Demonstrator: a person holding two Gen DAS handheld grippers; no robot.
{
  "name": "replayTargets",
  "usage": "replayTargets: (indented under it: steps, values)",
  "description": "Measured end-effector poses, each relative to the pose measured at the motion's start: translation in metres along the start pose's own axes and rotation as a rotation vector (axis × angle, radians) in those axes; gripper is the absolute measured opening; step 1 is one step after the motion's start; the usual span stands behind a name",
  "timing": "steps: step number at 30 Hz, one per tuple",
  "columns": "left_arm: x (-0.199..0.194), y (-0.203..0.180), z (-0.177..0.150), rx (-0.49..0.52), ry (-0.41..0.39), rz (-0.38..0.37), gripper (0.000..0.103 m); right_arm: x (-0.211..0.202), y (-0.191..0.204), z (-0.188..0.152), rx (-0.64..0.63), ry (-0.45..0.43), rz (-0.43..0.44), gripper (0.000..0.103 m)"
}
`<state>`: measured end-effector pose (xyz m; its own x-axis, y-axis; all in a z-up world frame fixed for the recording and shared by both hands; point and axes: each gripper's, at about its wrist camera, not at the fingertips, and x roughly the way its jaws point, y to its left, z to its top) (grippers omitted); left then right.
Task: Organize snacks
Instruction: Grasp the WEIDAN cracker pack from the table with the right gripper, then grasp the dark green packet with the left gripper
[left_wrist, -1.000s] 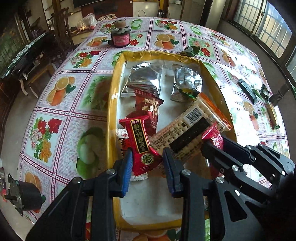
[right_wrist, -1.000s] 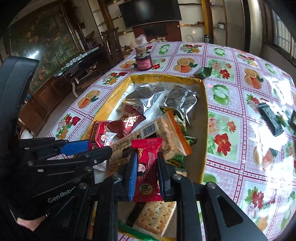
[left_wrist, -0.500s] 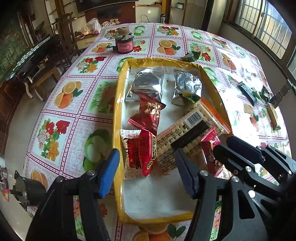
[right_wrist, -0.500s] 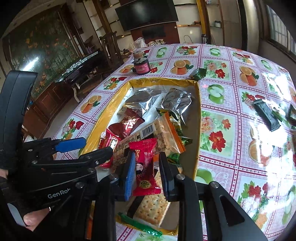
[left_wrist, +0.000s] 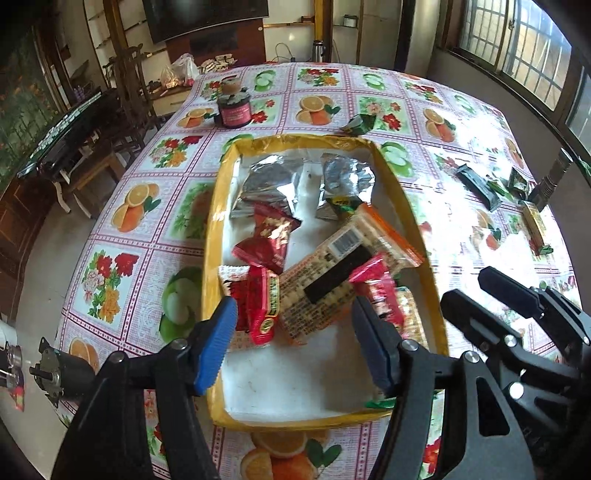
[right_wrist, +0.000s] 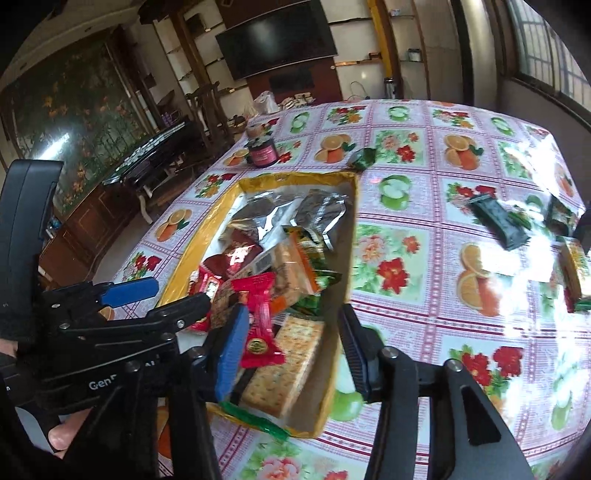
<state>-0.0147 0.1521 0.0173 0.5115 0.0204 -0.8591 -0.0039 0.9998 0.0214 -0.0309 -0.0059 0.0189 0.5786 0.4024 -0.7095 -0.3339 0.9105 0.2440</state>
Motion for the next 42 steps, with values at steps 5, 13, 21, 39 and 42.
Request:
replayTargets:
  steps: [5,13,21,39,42]
  values:
    - [-0.006,-0.029,0.008,0.037,-0.015,-0.009,0.071,-0.034,-0.055,0.000,0.073,-0.041,-0.101,0.053]
    - [0.001,-0.077,0.022,0.083,0.025,-0.040,0.074,-0.076,-0.158,0.003,0.243,-0.068,-0.297,0.056]
    - [0.012,-0.109,0.037,0.087,0.082,-0.071,0.075,-0.047,-0.258,0.027,0.422,0.044,-0.421,0.060]
    - [0.048,-0.163,0.094,0.041,0.184,-0.056,0.075,-0.001,-0.250,0.006,0.303,0.204,-0.465,0.047]
    - [0.067,-0.185,0.118,0.011,0.209,-0.078,0.075,-0.014,-0.232,-0.016,0.281,0.174,-0.444,0.047]
